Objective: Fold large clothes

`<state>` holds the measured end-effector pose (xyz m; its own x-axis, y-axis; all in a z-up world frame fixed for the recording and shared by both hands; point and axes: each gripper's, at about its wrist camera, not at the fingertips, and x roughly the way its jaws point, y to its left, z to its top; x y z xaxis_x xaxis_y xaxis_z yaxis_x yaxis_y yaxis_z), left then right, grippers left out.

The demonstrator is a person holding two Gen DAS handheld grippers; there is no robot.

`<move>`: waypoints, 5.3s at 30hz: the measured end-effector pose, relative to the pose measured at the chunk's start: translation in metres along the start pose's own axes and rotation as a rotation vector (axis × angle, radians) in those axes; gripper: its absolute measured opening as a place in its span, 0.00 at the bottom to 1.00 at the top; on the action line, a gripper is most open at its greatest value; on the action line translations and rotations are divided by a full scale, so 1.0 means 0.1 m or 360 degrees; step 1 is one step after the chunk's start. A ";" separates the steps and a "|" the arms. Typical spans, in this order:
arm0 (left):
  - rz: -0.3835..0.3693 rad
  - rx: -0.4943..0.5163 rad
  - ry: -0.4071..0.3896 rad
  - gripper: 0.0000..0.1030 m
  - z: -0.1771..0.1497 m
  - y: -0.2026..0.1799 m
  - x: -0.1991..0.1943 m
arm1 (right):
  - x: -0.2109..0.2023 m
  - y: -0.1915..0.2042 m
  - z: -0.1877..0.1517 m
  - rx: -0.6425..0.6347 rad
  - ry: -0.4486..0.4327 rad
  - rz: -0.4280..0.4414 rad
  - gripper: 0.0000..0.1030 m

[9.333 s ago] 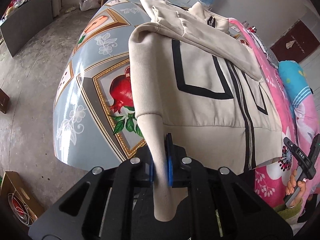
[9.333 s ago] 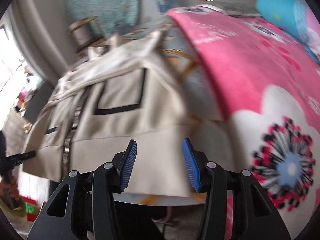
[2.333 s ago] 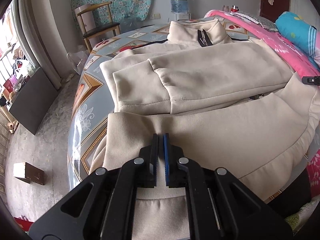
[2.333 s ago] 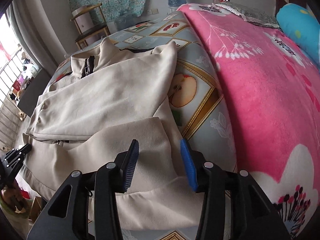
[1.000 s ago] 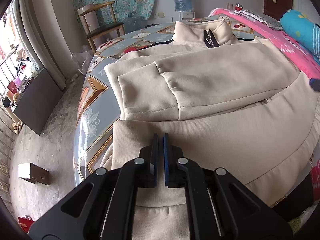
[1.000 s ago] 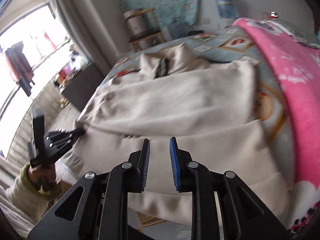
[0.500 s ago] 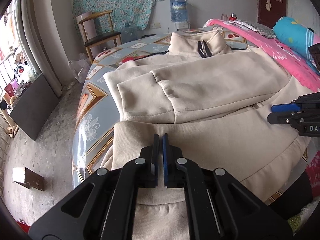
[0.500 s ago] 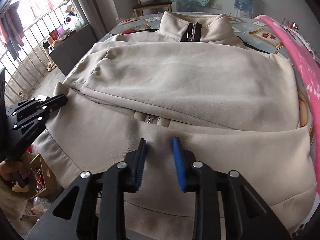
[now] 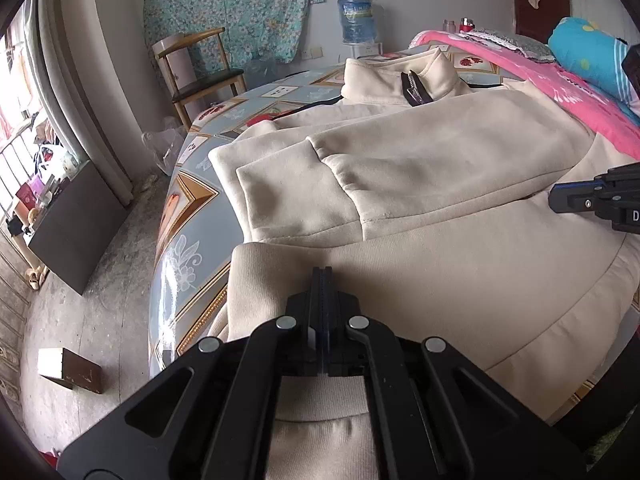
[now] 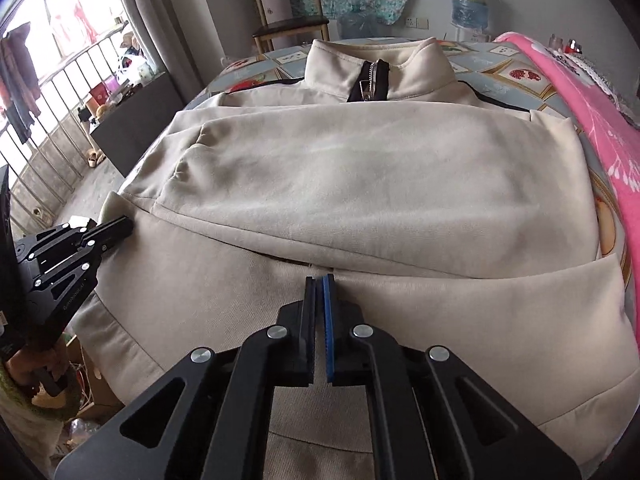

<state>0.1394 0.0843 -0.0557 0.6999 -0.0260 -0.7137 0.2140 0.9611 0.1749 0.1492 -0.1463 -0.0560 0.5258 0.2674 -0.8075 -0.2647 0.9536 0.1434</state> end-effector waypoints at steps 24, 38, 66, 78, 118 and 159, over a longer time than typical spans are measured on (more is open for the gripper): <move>-0.0417 -0.0372 0.0018 0.10 -0.26 0.50 -0.37 | 0.19 0.38 0.05 -0.0050 0.0025 0.0385 0.04; -0.0242 -0.0589 -0.0016 0.06 -0.36 0.95 -0.53 | 0.21 0.35 0.07 -0.0038 0.0026 0.0421 0.04; -0.0374 -0.0202 0.0136 0.13 0.09 -0.50 -0.01 | 0.23 -0.01 0.10 0.0269 0.0051 0.0610 0.04; -0.0358 -0.0177 0.0169 0.13 0.13 -0.51 0.01 | -0.61 -0.93 -0.54 0.0083 -0.0007 -0.0116 0.06; -0.0636 -0.0159 0.0263 0.12 0.19 -0.31 0.12 | -0.70 0.17 -0.65 -0.0207 -0.0006 0.0148 0.30; -0.0233 -0.0199 0.0012 0.89 1.88 0.21 -0.02 | -0.66 -1.54 1.47 0.0348 -0.0028 0.0043 0.80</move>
<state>0.2706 0.0526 0.0767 0.6625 -0.1665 -0.7303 0.2264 0.9739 -0.0167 0.2740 -0.2906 0.0591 0.5356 0.2937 -0.7918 -0.0983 0.9529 0.2869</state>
